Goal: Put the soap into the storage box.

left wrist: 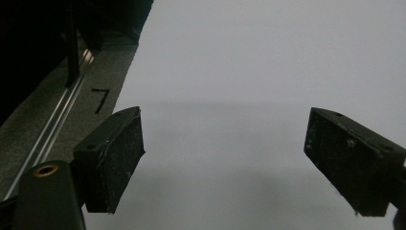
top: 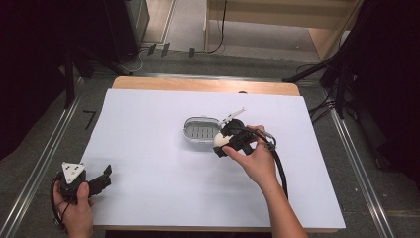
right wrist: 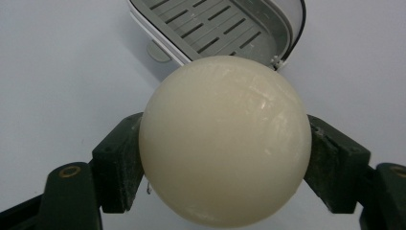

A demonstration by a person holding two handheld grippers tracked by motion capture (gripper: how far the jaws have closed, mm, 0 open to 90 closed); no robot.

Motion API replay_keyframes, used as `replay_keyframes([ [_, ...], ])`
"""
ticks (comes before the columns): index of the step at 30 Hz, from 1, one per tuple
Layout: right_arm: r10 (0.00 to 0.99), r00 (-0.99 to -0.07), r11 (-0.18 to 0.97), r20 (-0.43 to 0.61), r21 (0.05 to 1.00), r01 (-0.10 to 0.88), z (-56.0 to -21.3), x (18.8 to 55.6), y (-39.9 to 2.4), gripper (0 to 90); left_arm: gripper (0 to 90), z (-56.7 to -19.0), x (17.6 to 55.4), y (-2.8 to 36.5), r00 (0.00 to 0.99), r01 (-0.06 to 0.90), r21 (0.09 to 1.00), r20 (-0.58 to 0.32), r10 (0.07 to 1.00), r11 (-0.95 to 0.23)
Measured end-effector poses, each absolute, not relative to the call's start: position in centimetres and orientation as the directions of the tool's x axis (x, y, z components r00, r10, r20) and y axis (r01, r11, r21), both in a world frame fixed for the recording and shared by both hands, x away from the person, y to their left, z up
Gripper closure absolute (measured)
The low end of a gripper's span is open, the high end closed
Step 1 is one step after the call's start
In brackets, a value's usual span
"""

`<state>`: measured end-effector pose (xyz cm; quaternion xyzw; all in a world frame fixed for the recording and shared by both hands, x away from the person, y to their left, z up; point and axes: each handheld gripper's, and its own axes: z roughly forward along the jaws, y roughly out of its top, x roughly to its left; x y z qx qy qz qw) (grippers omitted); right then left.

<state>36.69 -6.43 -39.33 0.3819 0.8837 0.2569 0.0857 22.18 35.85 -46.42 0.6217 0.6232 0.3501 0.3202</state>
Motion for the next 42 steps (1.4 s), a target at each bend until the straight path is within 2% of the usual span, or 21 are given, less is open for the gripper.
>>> replay_keyframes([
  [42,0.726,-0.686,0.57,0.05,0.514,0.641,-38.2,40.5,-2.5,24.9,14.4,-46.5,22.3,35.8,-0.022,0.554,0.832,0.034,0.999,-0.016],
])
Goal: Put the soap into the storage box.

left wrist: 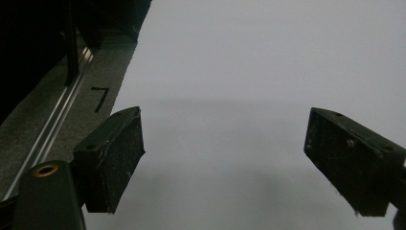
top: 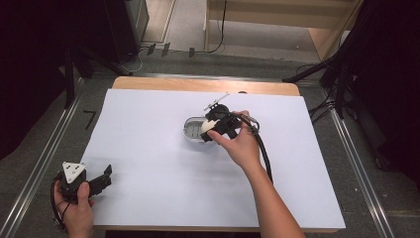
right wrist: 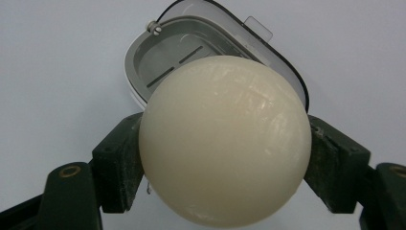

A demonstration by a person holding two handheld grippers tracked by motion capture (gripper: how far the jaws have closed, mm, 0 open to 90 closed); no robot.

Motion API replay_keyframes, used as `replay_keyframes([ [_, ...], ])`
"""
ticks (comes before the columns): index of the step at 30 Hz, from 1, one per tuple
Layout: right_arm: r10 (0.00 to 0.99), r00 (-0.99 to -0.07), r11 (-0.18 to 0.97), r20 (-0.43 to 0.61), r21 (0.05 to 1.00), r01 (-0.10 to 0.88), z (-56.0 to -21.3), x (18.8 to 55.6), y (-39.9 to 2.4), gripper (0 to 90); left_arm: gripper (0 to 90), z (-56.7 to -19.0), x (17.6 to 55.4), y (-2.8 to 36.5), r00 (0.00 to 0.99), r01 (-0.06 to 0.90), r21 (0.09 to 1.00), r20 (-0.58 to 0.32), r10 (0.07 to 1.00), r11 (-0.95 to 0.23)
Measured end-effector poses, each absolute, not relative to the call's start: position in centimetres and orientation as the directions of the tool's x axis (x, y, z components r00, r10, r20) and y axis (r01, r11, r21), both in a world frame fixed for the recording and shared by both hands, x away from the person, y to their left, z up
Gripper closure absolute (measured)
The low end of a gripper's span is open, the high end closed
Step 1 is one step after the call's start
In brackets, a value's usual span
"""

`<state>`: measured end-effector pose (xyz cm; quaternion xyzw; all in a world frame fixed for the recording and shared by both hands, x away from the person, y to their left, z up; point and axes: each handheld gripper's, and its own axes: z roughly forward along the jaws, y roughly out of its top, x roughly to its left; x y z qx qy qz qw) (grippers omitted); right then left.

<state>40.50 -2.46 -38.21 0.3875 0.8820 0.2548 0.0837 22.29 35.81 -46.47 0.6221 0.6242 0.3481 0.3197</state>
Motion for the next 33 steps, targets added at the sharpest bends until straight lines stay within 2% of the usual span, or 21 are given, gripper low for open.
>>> replay_keyframes([
  [33,0.747,-0.662,0.553,0.063,0.494,0.671,-39.5,42.6,-0.1,24.9,14.4,-46.5,22.3,35.8,-0.02,0.557,0.83,0.038,0.999,-0.02],
])
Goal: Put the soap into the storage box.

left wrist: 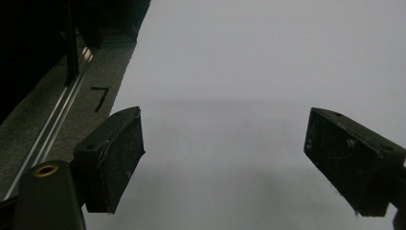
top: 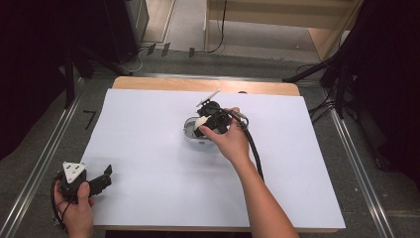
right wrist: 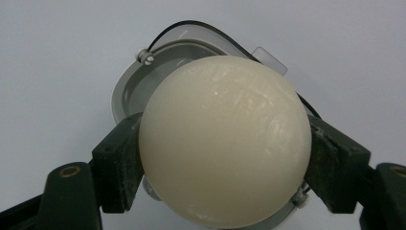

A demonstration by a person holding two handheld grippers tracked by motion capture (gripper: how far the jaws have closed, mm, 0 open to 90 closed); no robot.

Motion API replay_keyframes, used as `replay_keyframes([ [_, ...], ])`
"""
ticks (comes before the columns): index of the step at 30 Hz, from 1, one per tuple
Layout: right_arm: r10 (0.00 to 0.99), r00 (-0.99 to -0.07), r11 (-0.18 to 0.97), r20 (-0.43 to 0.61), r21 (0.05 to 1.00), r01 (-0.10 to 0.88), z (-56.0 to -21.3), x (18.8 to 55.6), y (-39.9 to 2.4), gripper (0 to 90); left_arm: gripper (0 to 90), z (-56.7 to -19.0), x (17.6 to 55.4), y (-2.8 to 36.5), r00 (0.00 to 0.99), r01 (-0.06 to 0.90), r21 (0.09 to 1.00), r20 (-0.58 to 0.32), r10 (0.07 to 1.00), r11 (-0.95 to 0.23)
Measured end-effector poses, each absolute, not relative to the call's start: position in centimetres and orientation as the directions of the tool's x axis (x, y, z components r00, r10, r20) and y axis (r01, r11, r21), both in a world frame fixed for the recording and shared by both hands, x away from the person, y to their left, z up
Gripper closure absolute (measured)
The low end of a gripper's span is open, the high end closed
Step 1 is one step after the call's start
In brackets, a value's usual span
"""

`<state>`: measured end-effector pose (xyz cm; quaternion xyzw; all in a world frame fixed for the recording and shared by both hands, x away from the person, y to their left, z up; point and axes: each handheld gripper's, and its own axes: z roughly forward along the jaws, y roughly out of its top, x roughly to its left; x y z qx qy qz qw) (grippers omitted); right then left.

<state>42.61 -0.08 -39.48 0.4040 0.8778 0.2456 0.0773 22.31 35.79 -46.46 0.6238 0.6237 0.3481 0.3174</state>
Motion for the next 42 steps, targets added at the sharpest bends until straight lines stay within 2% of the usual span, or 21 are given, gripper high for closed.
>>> replay_keyframes([
  [42,0.755,-0.648,0.548,0.097,0.448,0.706,-41.5,43.1,0.6,24.7,14.4,-46.4,22.3,35.8,-0.02,0.563,0.827,0.039,0.999,-0.021],
])
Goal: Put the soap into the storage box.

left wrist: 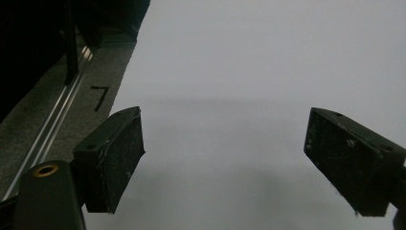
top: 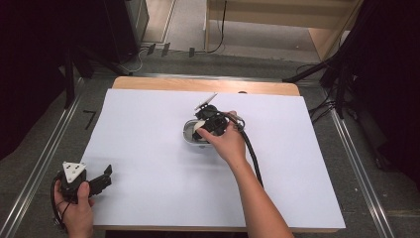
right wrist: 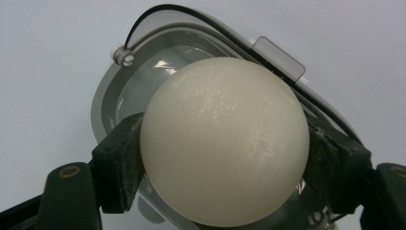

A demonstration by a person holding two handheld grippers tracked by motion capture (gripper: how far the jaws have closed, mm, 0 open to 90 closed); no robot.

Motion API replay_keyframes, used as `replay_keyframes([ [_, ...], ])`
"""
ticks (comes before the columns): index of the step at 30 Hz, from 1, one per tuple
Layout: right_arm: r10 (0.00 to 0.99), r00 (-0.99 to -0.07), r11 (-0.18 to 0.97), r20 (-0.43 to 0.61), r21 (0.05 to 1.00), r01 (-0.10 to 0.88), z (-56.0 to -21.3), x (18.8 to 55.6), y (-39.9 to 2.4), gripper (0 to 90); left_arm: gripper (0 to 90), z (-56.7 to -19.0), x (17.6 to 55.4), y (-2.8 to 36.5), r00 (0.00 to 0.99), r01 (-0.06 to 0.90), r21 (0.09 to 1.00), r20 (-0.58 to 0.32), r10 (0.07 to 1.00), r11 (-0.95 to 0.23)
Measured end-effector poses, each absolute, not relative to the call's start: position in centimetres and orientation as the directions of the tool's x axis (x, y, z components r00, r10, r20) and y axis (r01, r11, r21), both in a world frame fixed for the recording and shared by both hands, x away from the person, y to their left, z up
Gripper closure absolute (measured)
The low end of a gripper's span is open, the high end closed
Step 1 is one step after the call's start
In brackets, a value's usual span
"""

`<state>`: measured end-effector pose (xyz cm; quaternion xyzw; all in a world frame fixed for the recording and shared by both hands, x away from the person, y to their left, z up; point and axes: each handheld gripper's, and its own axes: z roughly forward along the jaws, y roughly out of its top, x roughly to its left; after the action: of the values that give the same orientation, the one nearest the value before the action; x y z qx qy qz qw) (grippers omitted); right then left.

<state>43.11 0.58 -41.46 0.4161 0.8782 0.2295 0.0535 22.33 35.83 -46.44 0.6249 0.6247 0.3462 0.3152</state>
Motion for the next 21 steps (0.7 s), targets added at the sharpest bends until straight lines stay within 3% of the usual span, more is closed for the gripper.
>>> replay_keyframes([
  [21,0.768,-0.633,0.519,0.094,0.487,0.702,-40.3,43.0,-0.3,17.9,14.4,-46.5,22.4,35.8,-0.02,0.564,0.825,0.044,0.999,-0.025],
])
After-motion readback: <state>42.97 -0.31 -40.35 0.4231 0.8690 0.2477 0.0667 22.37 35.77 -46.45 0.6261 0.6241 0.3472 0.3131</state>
